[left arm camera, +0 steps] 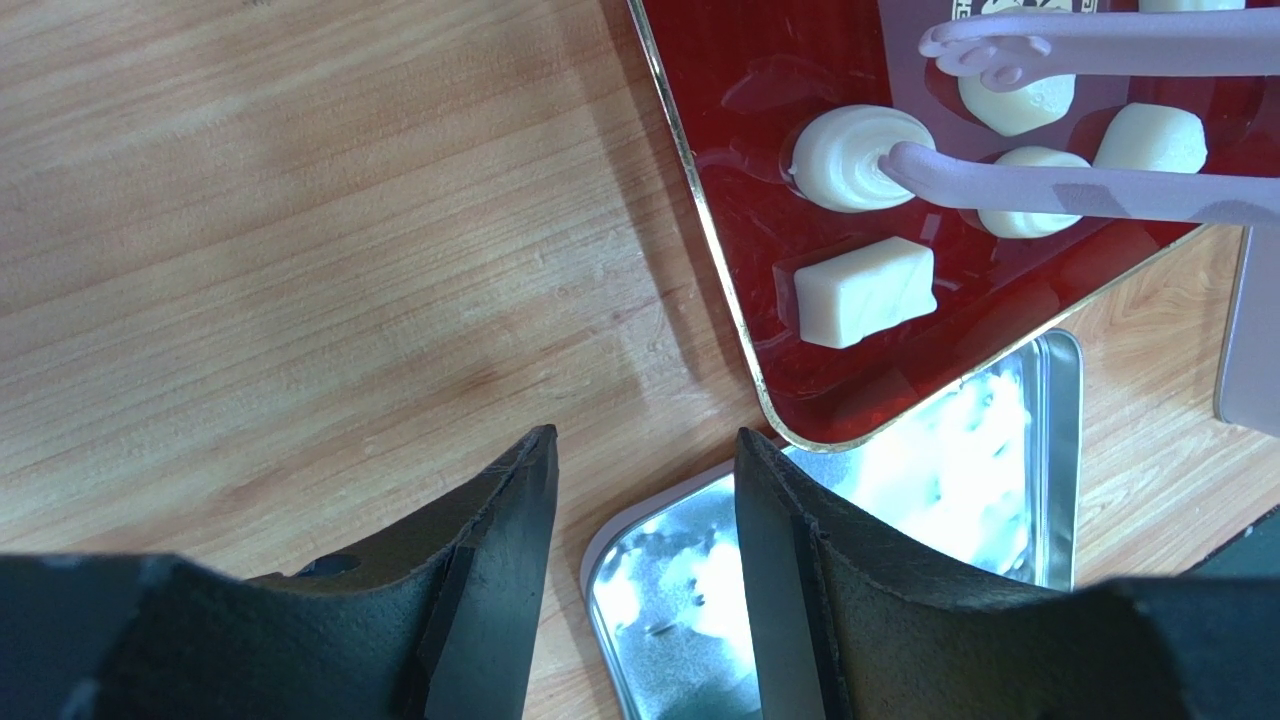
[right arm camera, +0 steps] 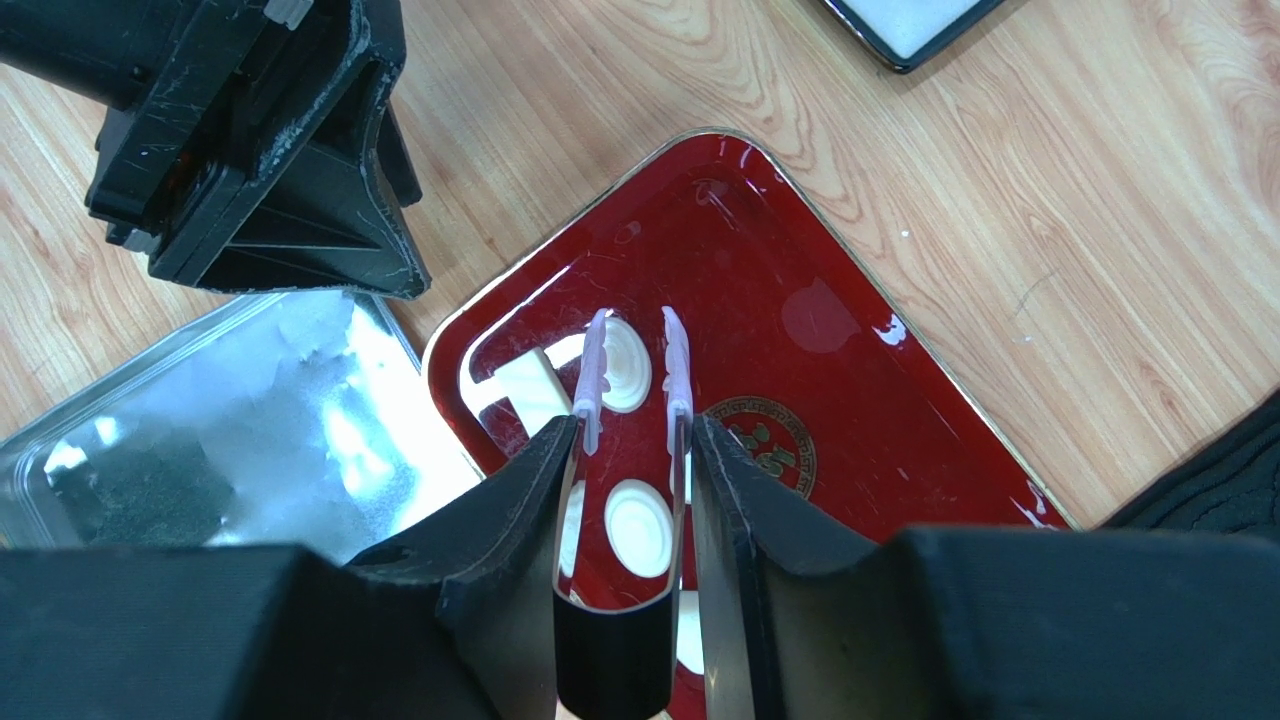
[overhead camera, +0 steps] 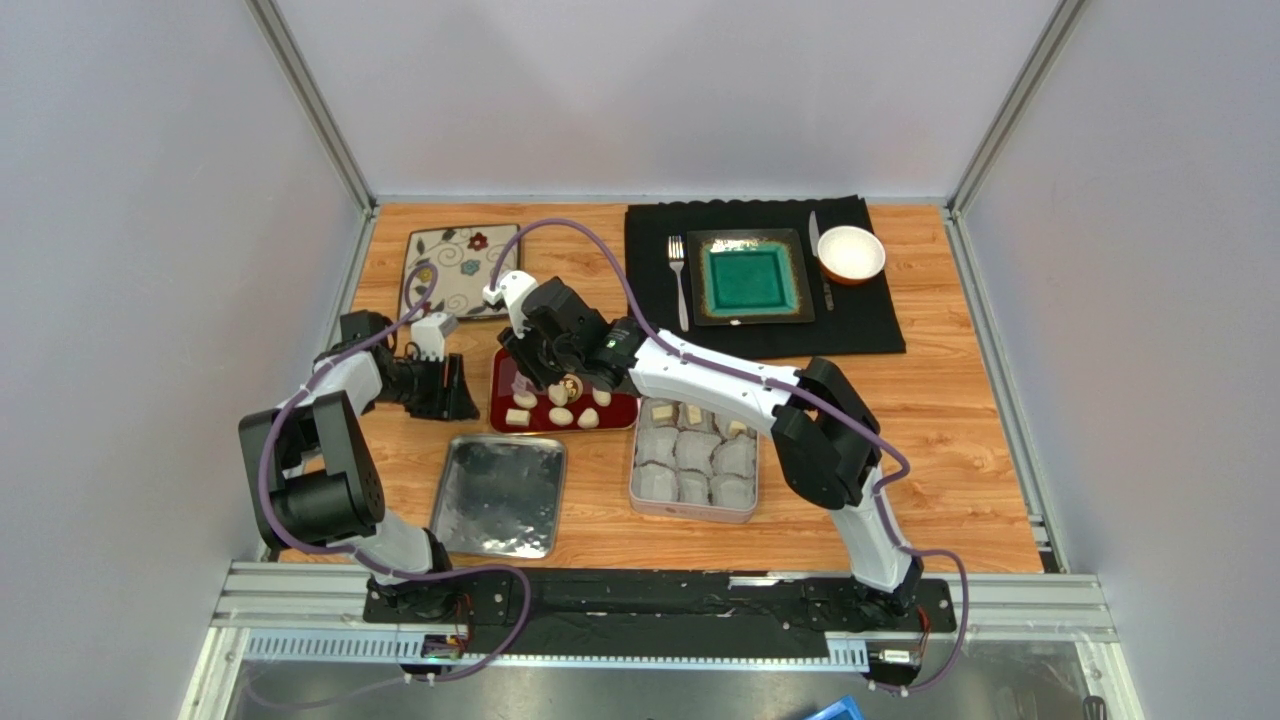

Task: Pack the chocolate
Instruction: Pick up the fake chocolate from the plate.

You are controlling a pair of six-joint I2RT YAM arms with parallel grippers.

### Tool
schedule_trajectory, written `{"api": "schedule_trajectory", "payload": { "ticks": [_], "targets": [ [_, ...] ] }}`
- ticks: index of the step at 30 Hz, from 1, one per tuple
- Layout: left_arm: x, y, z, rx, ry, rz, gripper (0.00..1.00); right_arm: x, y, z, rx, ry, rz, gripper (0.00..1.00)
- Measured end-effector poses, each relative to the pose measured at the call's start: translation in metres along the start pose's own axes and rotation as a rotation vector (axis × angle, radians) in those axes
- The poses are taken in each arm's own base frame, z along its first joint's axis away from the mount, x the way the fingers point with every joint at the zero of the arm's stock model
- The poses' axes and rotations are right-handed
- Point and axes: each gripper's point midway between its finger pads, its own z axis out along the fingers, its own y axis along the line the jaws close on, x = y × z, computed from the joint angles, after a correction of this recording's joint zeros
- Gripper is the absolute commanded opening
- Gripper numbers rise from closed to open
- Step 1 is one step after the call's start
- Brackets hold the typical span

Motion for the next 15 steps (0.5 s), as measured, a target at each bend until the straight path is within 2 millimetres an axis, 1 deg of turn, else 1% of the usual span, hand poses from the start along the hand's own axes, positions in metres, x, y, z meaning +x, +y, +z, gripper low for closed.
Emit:
{"api": "schedule_trajectory", "payload": {
  "ticks": [15],
  "targets": [
    [-0.0003,0.0002,-0.0007,0.001,-0.002,-0.003,0.55,0.0004,0.0013,0.0001,-0.007,0.002,0.001,0.36]
  ]
}}
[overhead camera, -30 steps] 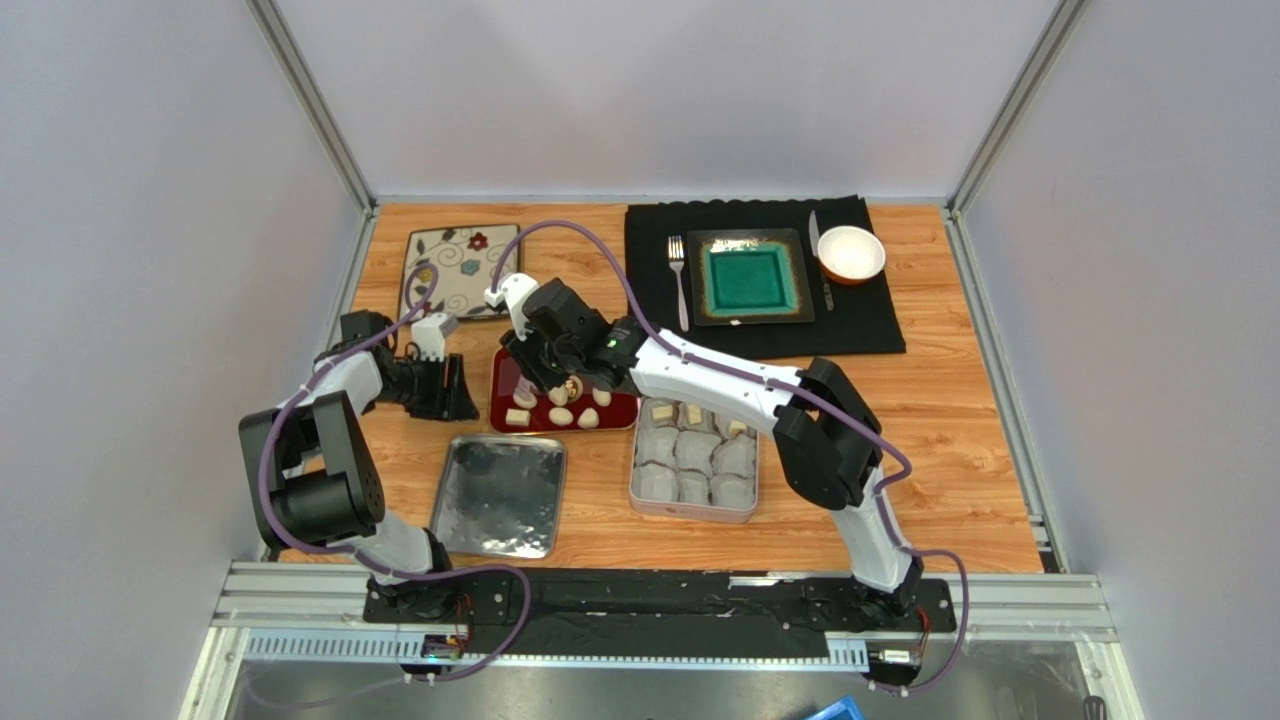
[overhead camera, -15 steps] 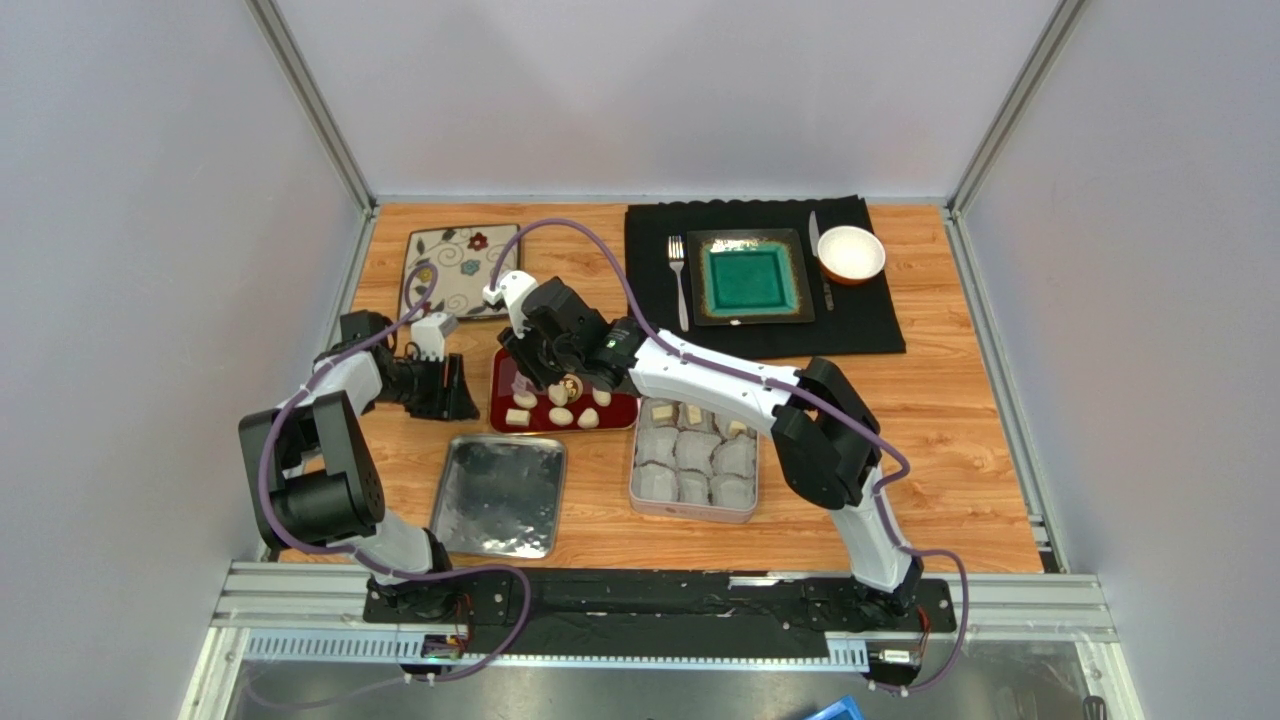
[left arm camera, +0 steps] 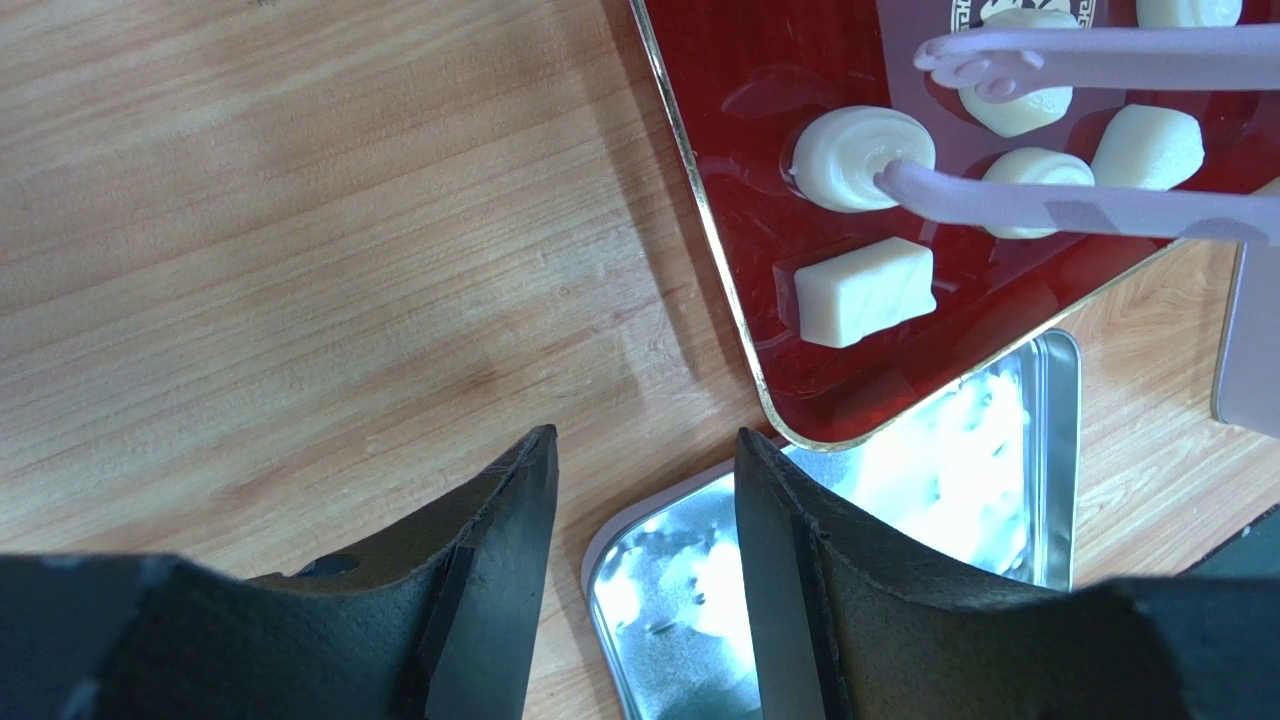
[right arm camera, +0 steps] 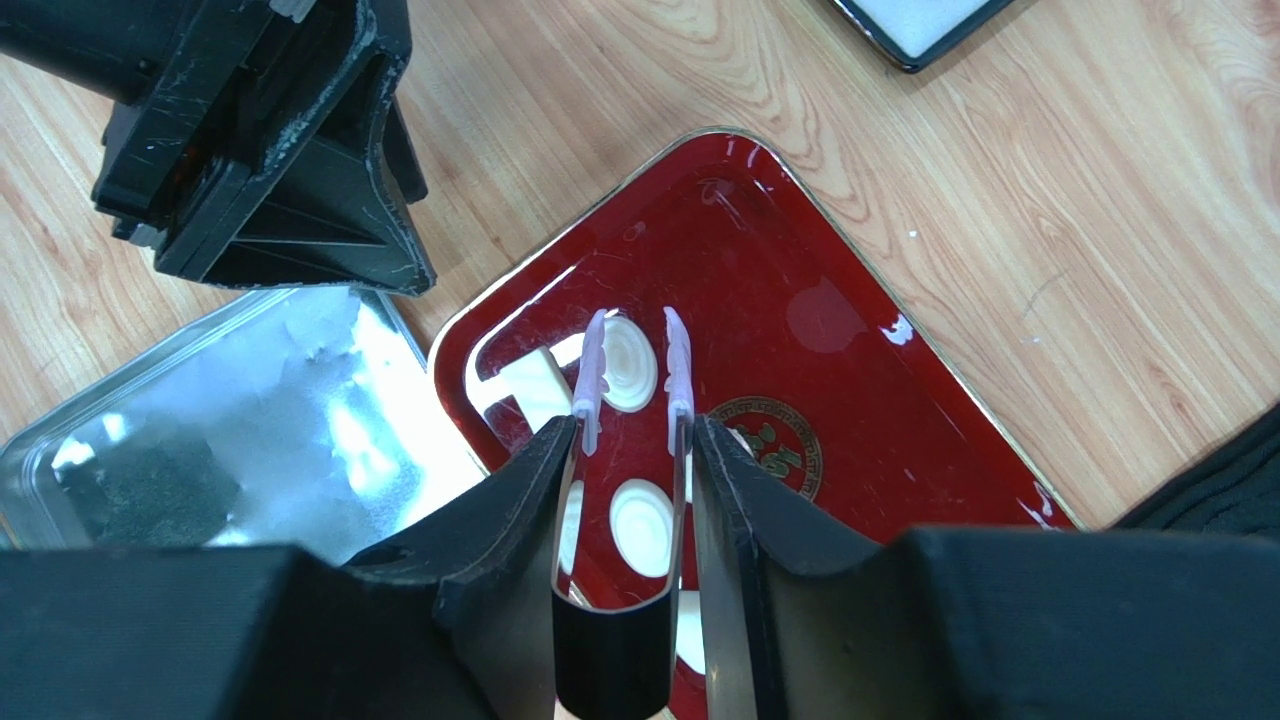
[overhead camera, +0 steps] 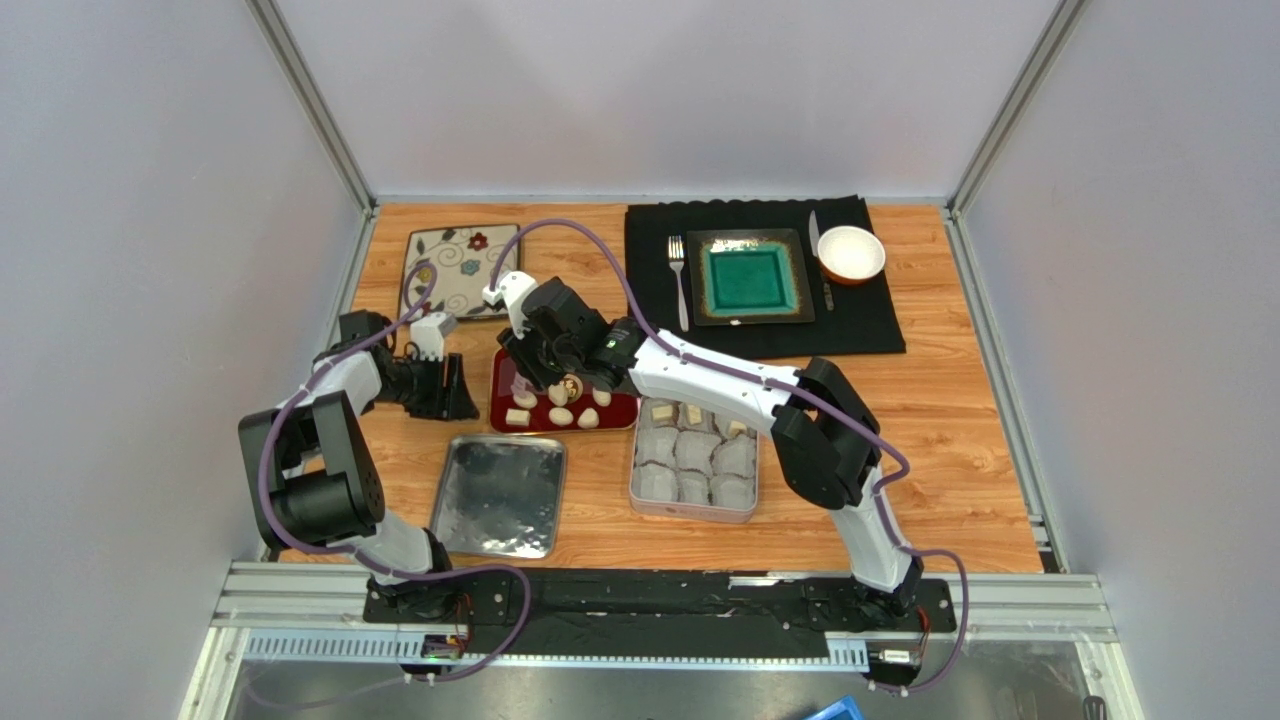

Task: Pack the chocolate
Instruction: Pick up the fake chocolate from the plate.

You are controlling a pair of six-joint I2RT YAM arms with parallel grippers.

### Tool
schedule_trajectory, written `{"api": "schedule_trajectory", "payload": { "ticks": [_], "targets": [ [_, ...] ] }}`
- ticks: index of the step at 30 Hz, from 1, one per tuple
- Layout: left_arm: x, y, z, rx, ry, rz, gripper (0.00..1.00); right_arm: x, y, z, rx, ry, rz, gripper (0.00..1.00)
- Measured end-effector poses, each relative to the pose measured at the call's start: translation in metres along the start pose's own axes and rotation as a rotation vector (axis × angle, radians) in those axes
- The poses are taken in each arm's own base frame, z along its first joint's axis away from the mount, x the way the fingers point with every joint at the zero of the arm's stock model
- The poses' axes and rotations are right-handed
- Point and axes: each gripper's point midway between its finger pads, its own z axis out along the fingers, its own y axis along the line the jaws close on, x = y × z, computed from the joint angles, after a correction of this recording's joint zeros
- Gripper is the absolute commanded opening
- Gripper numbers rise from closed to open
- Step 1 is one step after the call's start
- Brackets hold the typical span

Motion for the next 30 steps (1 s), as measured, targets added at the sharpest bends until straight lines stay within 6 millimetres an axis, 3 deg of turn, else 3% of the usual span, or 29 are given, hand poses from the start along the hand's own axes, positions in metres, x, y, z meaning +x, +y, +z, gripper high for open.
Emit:
{"api": "schedule_trajectory", "payload": {
  "ticks": [12,30],
  "targets": [
    [0.0,0.0,0.0,0.0,0.0,-0.001,0.56,0.011,0.01,0.006,-0.037,0.027,0.0,0.36],
    [0.001,-0.002,-0.001,0.013,0.002,-0.006,0.55,0.021,0.009,0.01,-0.033,0.056,-0.002,0.37]
  ]
}}
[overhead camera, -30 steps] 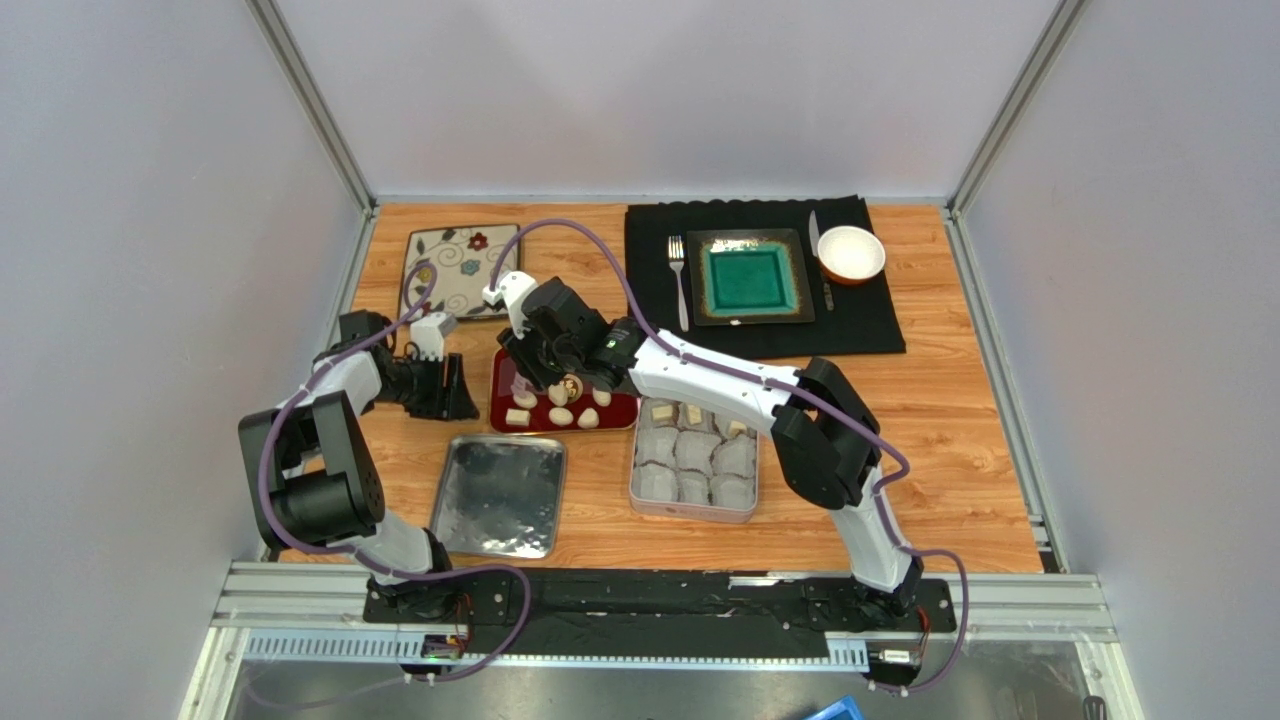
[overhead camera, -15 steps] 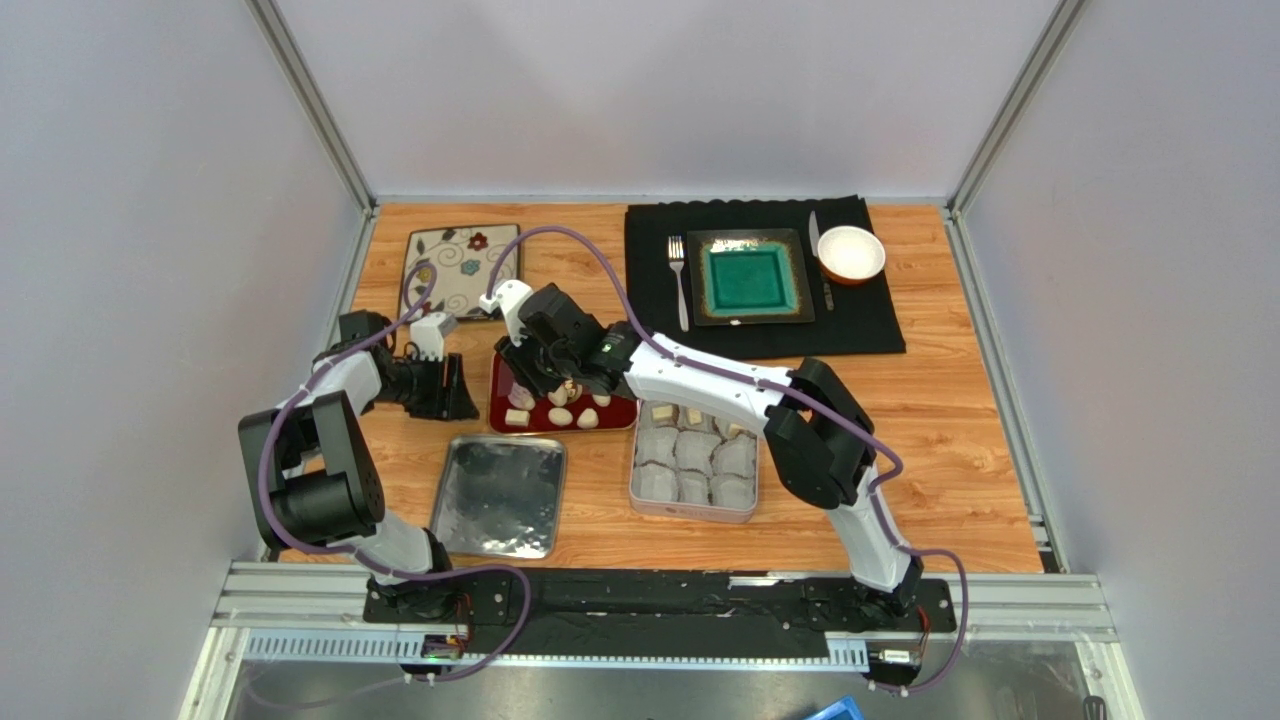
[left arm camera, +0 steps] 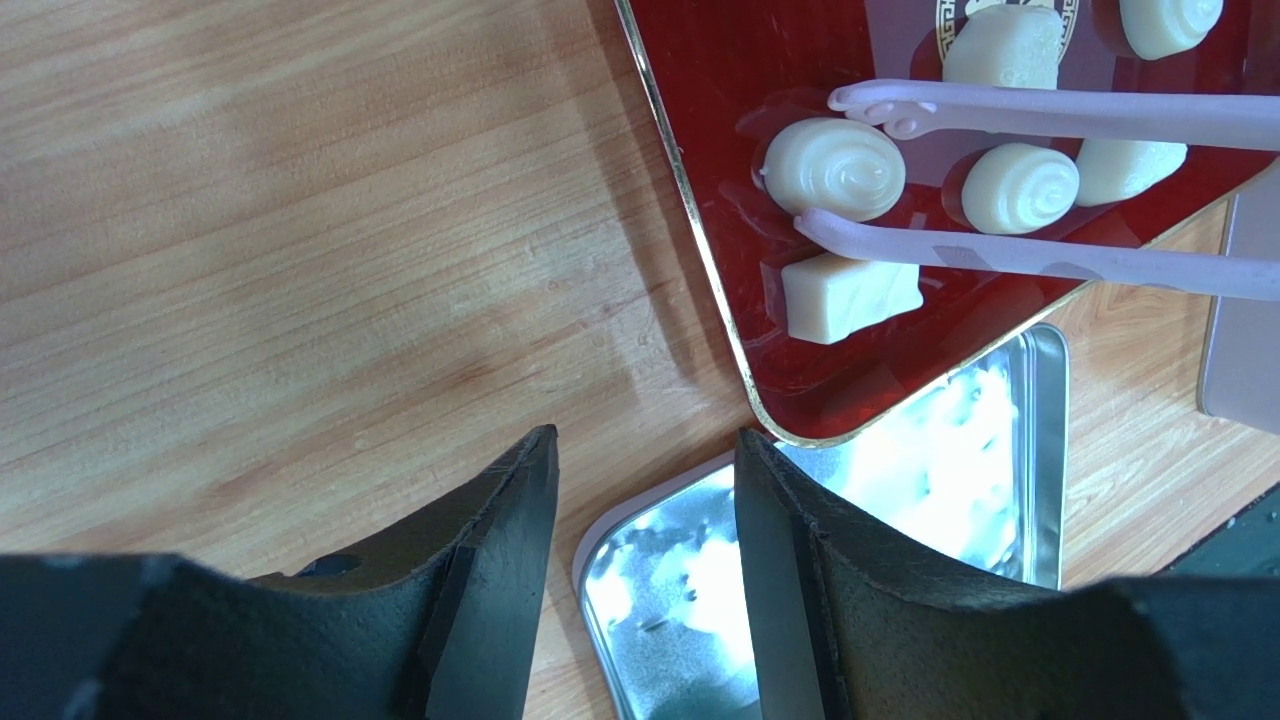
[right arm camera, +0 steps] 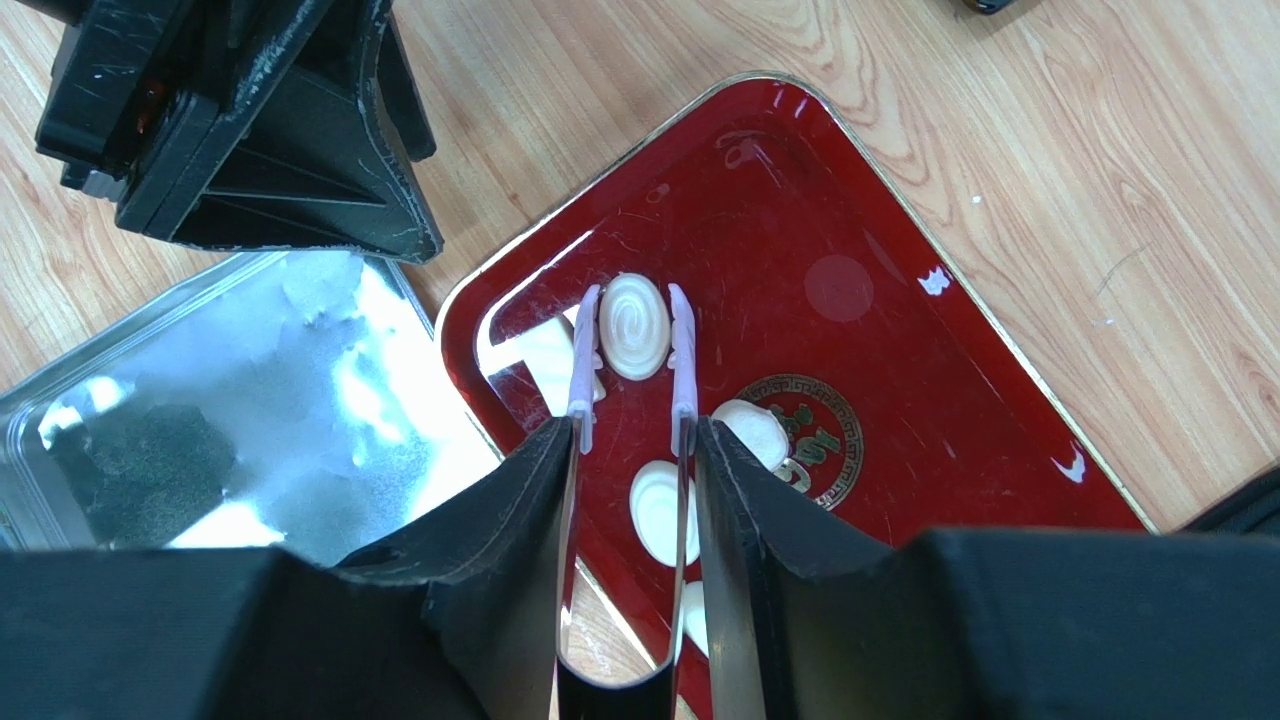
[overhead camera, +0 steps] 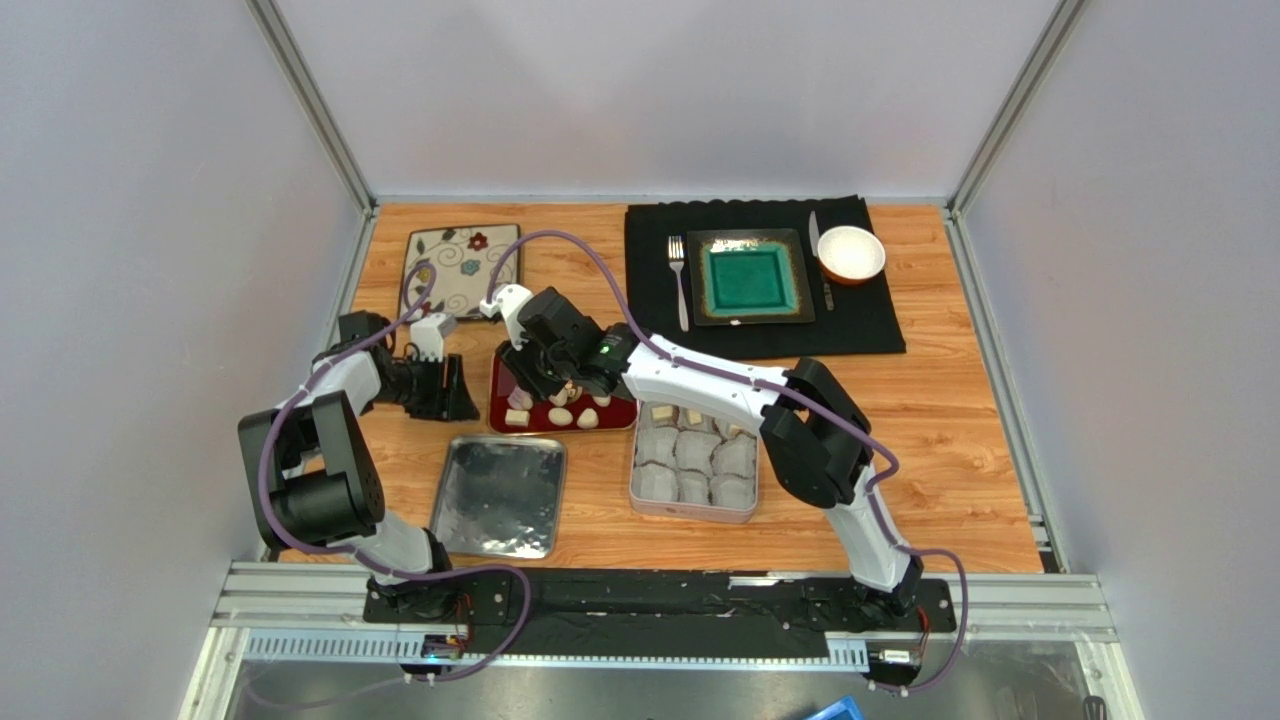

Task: Pack the chocolate
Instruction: Pick up the fake chocolate from the plate, then place the fake chocolate in the packing box.

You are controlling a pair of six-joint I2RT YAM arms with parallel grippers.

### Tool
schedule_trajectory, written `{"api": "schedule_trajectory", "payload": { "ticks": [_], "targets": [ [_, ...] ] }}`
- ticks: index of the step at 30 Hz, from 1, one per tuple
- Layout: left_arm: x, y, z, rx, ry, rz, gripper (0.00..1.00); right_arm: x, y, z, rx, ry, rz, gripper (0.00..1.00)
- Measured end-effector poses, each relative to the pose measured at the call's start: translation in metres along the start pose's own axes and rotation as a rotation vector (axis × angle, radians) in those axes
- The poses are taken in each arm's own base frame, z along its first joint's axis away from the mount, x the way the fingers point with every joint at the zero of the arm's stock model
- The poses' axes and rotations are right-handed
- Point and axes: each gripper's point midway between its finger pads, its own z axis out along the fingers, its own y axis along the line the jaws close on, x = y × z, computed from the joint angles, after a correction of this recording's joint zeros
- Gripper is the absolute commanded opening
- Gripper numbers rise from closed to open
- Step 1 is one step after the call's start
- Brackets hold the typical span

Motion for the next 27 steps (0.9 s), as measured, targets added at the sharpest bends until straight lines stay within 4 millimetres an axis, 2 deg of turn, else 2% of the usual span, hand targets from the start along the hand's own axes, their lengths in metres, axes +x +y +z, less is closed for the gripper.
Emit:
{"api": "schedule_trajectory", "payload": {
  "ticks": [2,9,18,22,27],
  "targets": [
    [0.0,0.0,0.0,0.0,0.0,-0.001,0.55,0.0,0.0,0.0,0.0,0.0,0.0,0.37],
    [0.0,0.0,-0.001,0.005,-0.003,-0.004,0.55,0.0,0.0,0.0,0.0,0.0,0.0,0.24],
    [0.0,0.0,-0.001,0.004,-0.003,-0.005,0.55,-0.004,-0.008,-0.004,0.044,-0.011,-0.005,0.22],
    [0.0,0.0,-0.001,0.005,-0.002,-0.005,0.55,-0.009,-0.017,-0.023,0.078,-0.028,-0.006,0.22],
    [0.0,0.0,-0.001,0.005,-0.001,-0.007,0.55,-0.024,-0.032,-0.075,0.135,-0.087,-0.013,0.22]
  ]
}}
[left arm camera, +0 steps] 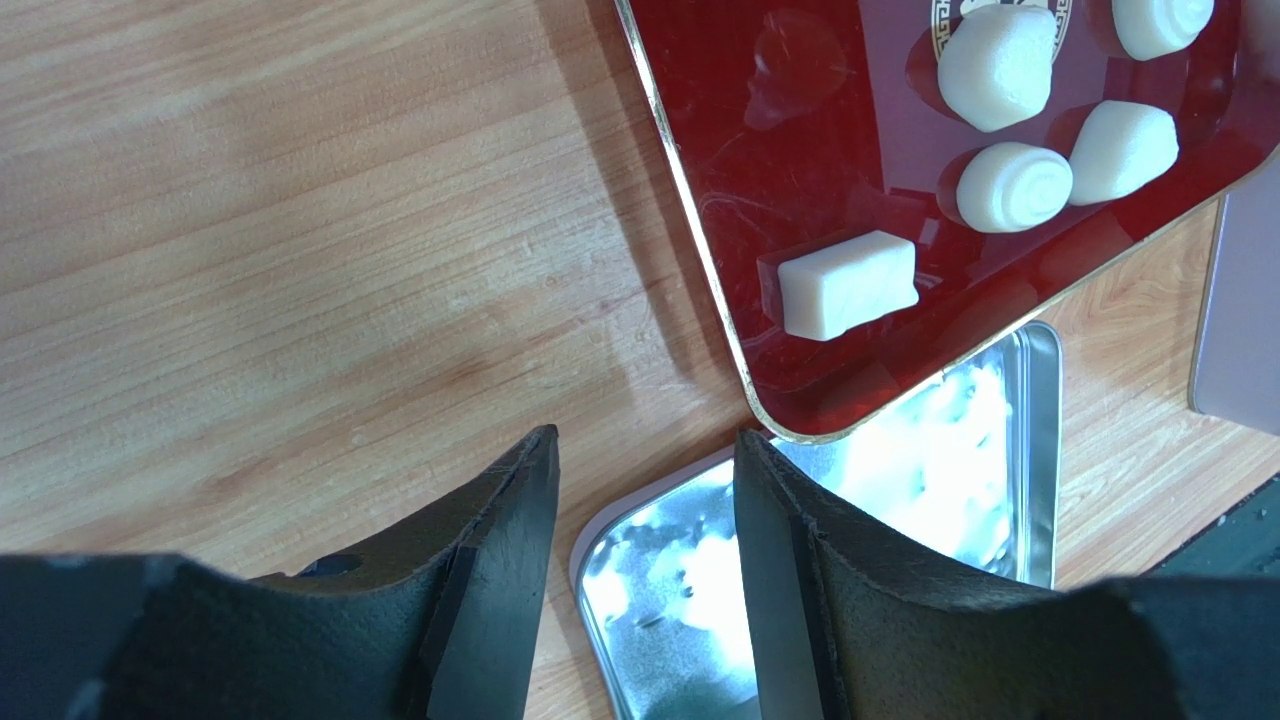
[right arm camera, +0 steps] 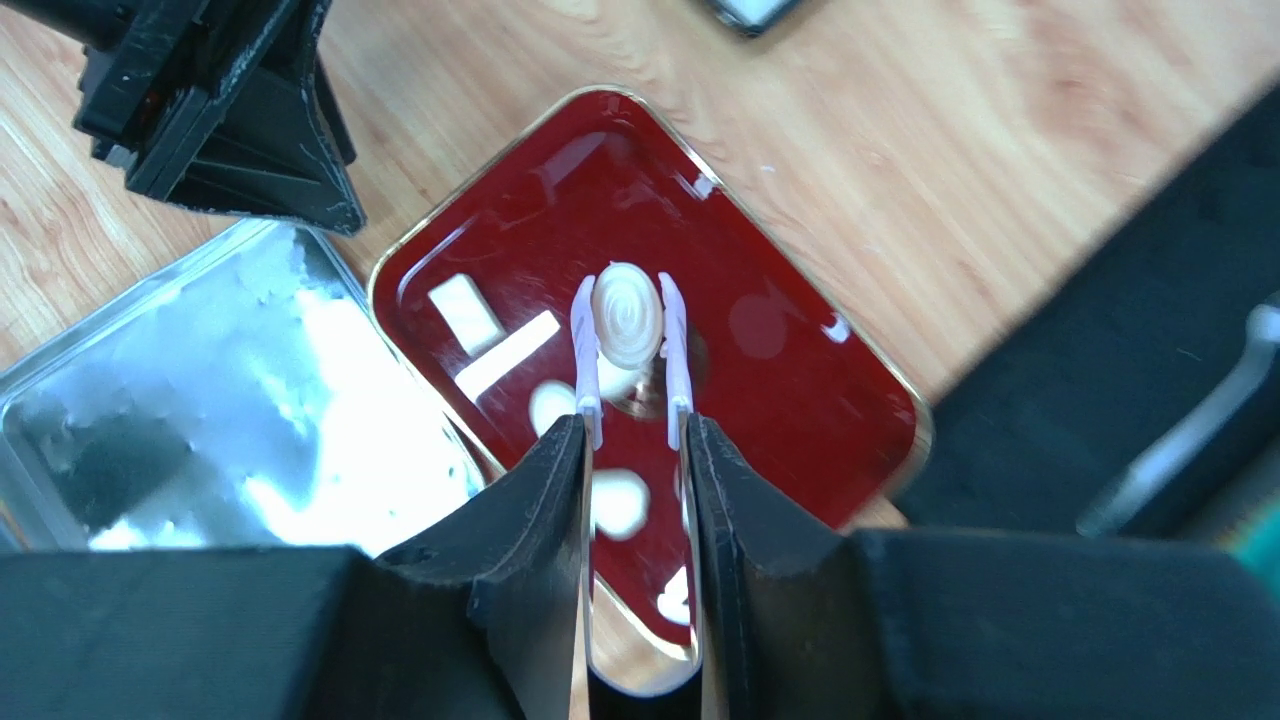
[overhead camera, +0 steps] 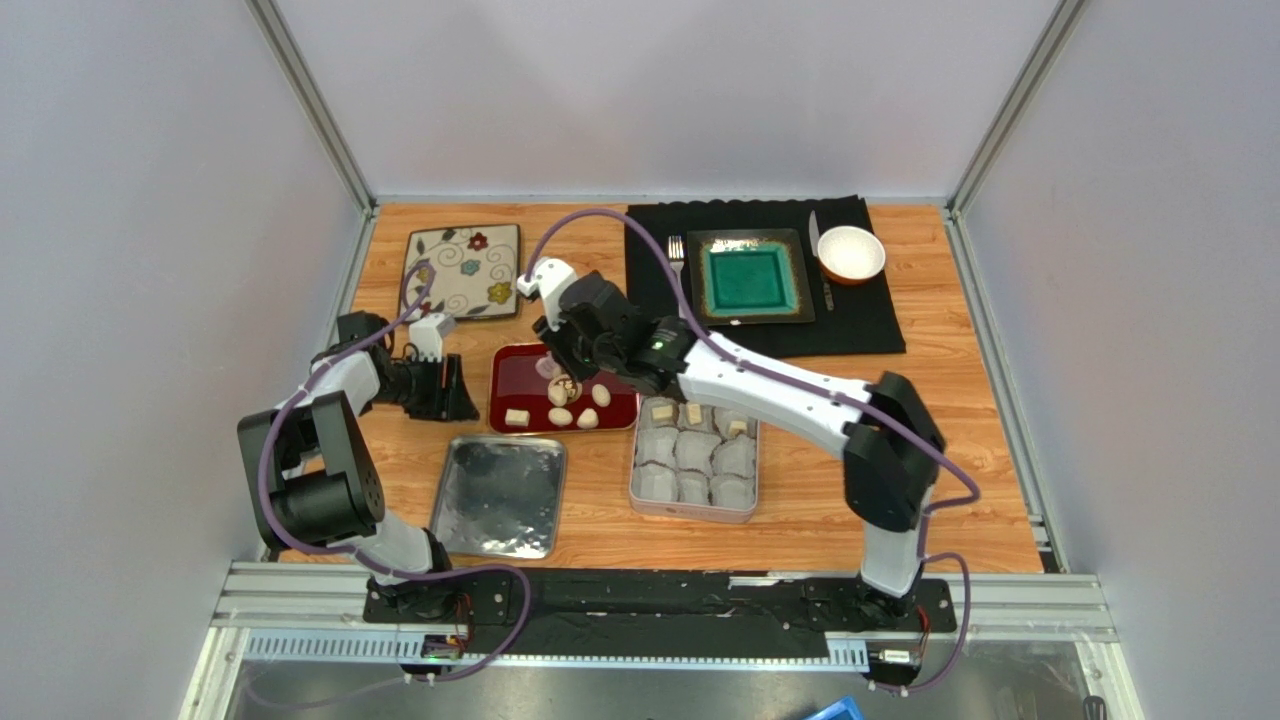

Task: Pack the chocolate
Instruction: Place the fake chocolate in the packing box.

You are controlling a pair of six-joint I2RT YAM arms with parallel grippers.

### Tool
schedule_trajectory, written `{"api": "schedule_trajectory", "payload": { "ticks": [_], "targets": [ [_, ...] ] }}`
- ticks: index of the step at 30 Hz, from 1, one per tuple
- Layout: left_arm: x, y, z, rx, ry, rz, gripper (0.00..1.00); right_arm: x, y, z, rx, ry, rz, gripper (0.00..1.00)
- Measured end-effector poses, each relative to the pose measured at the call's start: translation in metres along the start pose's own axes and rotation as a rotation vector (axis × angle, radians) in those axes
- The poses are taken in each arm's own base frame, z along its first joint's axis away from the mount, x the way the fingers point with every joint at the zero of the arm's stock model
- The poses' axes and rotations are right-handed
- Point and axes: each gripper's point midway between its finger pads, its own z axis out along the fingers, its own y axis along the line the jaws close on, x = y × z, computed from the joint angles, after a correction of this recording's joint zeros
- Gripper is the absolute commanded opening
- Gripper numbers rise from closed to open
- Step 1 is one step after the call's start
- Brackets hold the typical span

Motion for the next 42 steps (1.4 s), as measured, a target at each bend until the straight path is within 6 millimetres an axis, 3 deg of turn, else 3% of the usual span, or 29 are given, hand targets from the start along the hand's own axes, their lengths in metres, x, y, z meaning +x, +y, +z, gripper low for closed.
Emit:
{"api": "schedule_trajectory", "payload": {
  "ticks": [6,10,13,19,37,42],
  "targets": [
    [0.0,-0.001,-0.001,0.005,0.0,-0.003,0.55,-0.004,-0.025,-0.074,0.075,-0.068,0.021,0.22],
    [-0.002,-0.002,-0.001,0.008,-0.004,-0.002,0.55,0.023,-0.035,-0.109,0.11,-0.045,0.049,0.22],
    [-0.002,-0.002,-0.002,0.01,-0.004,-0.003,0.55,0.044,-0.039,-0.123,0.129,-0.015,0.072,0.22],
    [-0.004,-0.005,-0.005,0.01,-0.012,0.002,0.55,0.078,-0.042,-0.138,0.148,0.044,0.116,0.22],
    [-0.003,-0.006,-0.006,0.013,-0.01,-0.001,0.55,0.12,-0.029,-0.147,0.102,0.132,0.215,0.22],
    [-0.006,-0.007,-0.007,0.019,-0.017,0.002,0.55,0.129,-0.027,-0.147,0.099,0.15,0.227,0.26]
  ]
}}
